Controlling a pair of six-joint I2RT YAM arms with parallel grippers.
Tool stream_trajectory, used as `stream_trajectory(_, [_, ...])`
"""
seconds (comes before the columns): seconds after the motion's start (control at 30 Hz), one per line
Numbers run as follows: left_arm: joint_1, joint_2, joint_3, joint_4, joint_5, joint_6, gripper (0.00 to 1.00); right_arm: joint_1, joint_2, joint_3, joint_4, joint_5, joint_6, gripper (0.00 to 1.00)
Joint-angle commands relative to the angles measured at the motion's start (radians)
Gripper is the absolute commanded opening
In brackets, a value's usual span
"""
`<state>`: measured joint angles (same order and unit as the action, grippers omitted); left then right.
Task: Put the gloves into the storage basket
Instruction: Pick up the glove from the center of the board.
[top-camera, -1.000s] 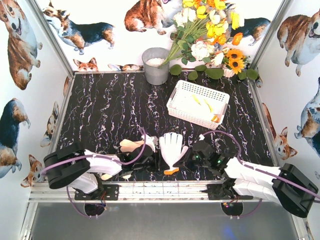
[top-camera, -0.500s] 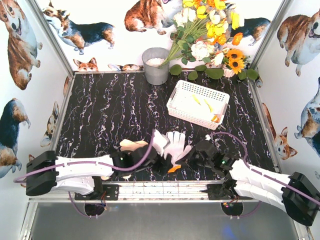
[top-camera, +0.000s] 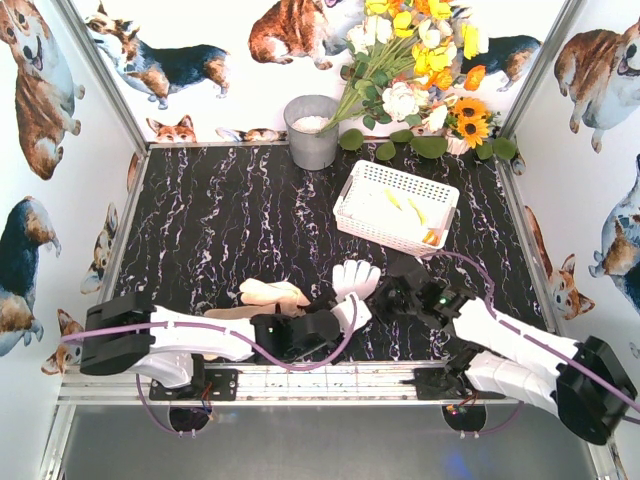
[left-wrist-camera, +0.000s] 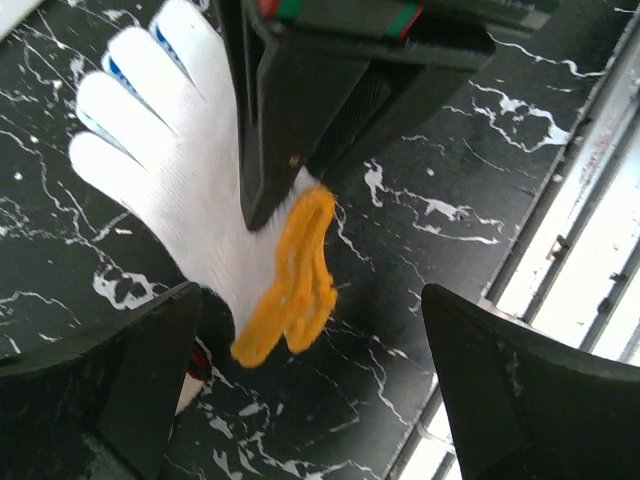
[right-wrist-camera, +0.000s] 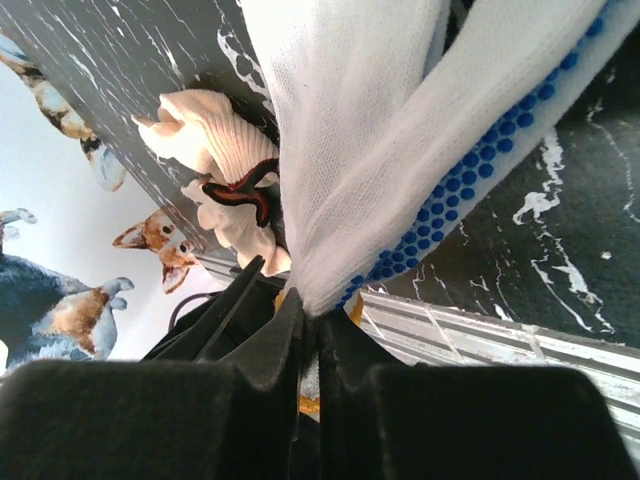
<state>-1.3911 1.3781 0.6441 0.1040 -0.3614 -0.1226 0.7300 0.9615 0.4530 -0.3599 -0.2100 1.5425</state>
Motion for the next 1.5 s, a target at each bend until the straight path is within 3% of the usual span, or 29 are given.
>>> stream_trajectory(0.0, [-0.002,0.046,0.047,0.088,-0.061,0.109,0.86,-0.007,0.050,0.091,-0.033,-0.051,-0.014,0.00])
stream_trajectory(0.17, [-0.001,0.087,0.039,0.113,-0.082,0.153,0.83,-0.017,0.076,0.095,-0.003,-0.089,-0.010,0.00])
stream_trajectory(0.4, [-0.001,0.120,0.044,0.122,-0.048,0.163,0.44,-0.035,0.051,0.084,-0.004,-0.094,-0.011,0.00])
stream_trajectory(0.57, [-0.001,0.141,0.061,0.114,-0.054,0.152,0.09,-0.051,0.027,0.069,-0.004,-0.084,-0.013,0.00])
stream_trajectory(0.63, [0.001,0.139,0.063,0.113,-0.069,0.129,0.00,-0.057,0.015,0.059,-0.002,-0.077,-0.013,0.06])
stream_trajectory(0.77, [0.014,0.123,0.068,0.095,-0.071,0.052,0.00,-0.069,-0.019,0.036,-0.006,-0.046,-0.016,0.23])
stream_trajectory(0.87, [0.041,0.118,0.083,0.060,-0.058,-0.034,0.00,-0.082,-0.061,0.029,-0.028,-0.009,-0.038,0.50])
stream_trajectory(1.0, [0.082,0.113,0.084,0.070,0.010,-0.129,0.00,-0.101,-0.115,0.015,-0.075,0.039,-0.065,0.69])
stream_trajectory(1.13, [0.093,0.116,0.119,0.054,0.039,-0.174,0.00,-0.107,-0.107,0.010,-0.044,0.022,-0.079,0.75])
stream_trajectory(1.47, [0.096,0.112,0.134,0.051,0.084,-0.206,0.00,-0.107,-0.040,-0.031,0.040,0.080,-0.070,0.75])
